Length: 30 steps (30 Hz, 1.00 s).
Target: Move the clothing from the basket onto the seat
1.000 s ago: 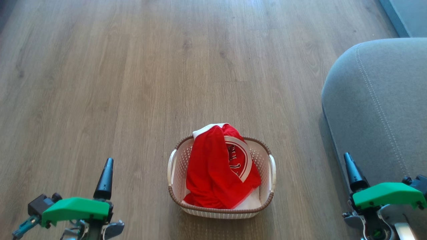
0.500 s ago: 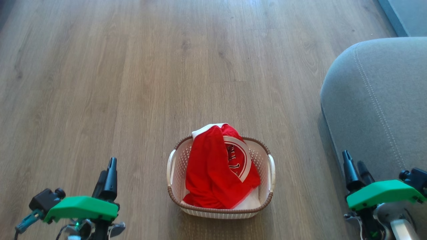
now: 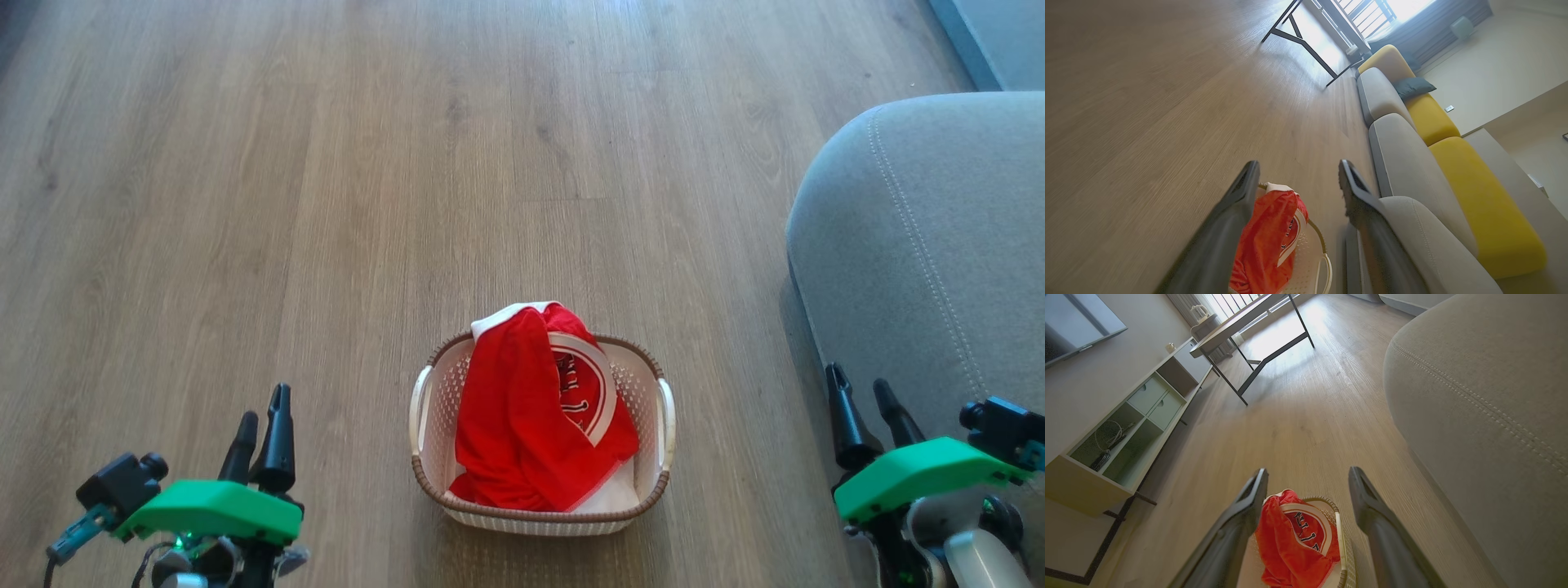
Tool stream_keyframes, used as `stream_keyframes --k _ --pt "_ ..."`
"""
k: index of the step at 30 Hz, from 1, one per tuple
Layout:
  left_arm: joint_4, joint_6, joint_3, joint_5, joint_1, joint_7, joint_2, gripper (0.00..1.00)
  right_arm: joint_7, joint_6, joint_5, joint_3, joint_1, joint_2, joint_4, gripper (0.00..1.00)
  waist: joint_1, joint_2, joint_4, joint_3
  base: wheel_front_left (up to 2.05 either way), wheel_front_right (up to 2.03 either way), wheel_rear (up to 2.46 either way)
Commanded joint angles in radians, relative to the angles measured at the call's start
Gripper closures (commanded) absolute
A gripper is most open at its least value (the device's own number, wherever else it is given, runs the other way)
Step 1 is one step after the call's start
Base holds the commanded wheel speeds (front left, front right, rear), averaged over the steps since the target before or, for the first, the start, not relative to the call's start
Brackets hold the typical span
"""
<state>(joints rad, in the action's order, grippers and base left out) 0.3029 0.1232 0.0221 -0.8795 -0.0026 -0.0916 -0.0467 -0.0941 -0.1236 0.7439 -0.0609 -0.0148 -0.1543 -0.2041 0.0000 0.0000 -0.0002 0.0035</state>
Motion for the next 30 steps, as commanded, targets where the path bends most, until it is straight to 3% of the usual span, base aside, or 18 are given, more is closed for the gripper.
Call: stream_keyframes --k 1,15,30 --pt "-0.037 0.003 -0.012 0.038 -0.050 -0.021 -0.003 0.00 -0.018 -0.004 -0.039 -0.023 -0.044 -0.033 0.044 0.00 0.0000 0.0000 0.000 0.000 0.00 0.00 0.00" --pt "-0.038 0.005 0.002 0.177 -0.051 -0.059 -0.003 0.00 -0.056 -0.005 -0.163 -0.089 -0.040 -0.079 0.064 0.00 0.0000 0.0000 -0.004 0.005 0.00 0.00 0.00" --pt "-0.034 0.006 0.021 0.341 -0.054 -0.103 -0.006 0.00 -0.100 -0.006 -0.325 -0.083 -0.019 -0.092 0.055 0.00 0.0000 0.0000 -0.009 0.014 0.00 0.00 0.00"
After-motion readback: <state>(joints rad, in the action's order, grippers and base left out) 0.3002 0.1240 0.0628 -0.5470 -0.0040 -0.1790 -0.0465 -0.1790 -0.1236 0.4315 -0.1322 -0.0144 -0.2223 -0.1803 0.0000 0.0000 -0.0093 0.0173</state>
